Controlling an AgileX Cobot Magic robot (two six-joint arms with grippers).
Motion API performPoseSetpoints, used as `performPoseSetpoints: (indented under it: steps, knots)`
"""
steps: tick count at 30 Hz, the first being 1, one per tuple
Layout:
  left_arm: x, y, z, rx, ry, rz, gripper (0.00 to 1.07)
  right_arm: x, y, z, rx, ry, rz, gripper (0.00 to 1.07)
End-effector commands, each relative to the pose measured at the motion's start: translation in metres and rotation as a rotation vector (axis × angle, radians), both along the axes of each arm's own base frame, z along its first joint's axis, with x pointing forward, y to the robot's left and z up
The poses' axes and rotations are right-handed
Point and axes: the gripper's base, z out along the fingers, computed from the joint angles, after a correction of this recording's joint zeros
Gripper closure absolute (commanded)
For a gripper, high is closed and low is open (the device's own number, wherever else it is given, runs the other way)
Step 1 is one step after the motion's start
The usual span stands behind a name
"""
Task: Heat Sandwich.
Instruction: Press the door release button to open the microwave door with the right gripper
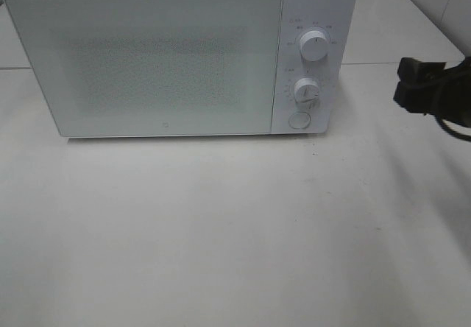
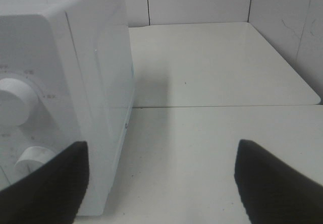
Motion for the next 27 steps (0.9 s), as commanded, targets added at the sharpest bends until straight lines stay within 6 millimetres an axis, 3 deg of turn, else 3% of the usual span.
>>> performPoseSetpoints:
  steps: [1,8,12,27]
  knots:
    - [-0.003,0.0,0.001,-0.007,-0.041,0.002,0.07,0.001,0.011,-0.007,-0.004,-0.013,-0.022,0.31]
    - [-0.003,0.0,0.001,-0.007,-0.041,0.002,0.07,0.0,0.032,-0.023,0.003,-0.01,-0.021,0.31]
    - [-0.003,0.0,0.001,-0.007,-0.041,0.002,0.07,-0.005,0.054,-0.036,-0.015,-0.013,0.025,0.31]
    - [-0.003,0.0,0.001,-0.007,-0.041,0.002,0.07,-0.008,0.089,-0.056,-0.079,0.047,0.07,0.31]
